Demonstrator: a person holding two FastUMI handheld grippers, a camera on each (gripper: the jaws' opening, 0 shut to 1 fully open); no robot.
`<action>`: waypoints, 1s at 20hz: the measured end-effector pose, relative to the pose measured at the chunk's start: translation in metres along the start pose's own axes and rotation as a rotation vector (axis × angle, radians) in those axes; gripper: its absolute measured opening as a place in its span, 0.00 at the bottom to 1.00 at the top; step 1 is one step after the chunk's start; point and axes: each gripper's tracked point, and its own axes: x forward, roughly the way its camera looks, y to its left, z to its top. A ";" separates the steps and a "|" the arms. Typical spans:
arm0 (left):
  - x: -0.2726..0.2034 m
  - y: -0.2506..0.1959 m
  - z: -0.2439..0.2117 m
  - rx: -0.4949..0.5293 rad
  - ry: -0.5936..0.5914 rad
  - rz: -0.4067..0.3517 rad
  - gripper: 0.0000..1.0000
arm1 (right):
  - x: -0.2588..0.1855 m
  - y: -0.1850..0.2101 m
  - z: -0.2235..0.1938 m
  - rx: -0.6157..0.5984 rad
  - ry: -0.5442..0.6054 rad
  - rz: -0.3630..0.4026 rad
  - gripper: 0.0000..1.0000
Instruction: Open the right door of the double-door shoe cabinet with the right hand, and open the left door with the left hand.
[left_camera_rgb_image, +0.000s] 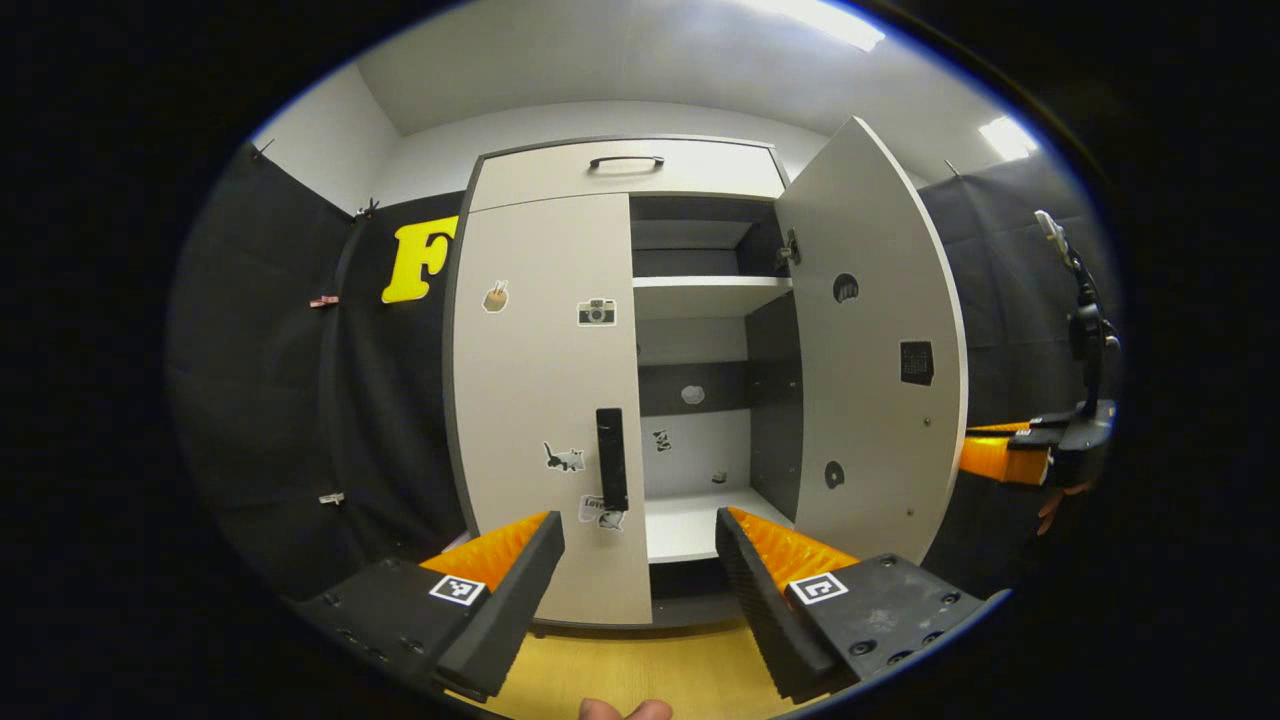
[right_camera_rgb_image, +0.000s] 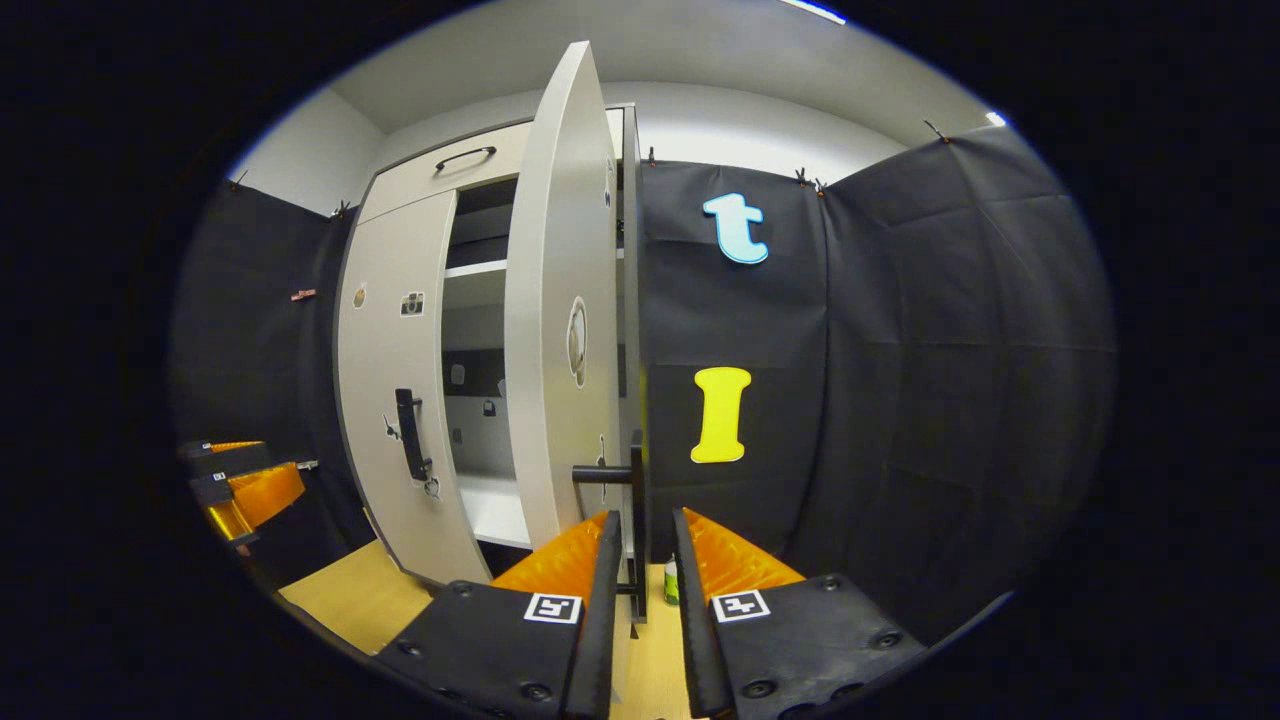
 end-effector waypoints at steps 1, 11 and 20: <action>0.005 0.001 0.002 -0.004 -0.003 -0.002 0.95 | 0.005 -0.004 -0.003 0.006 0.001 -0.003 0.43; 0.084 0.023 0.001 0.016 -0.009 0.027 0.92 | -0.021 -0.021 0.012 -0.011 -0.087 -0.077 0.98; 0.174 0.047 -0.019 0.029 0.004 0.079 0.95 | -0.044 -0.022 0.005 -0.063 -0.078 -0.127 0.98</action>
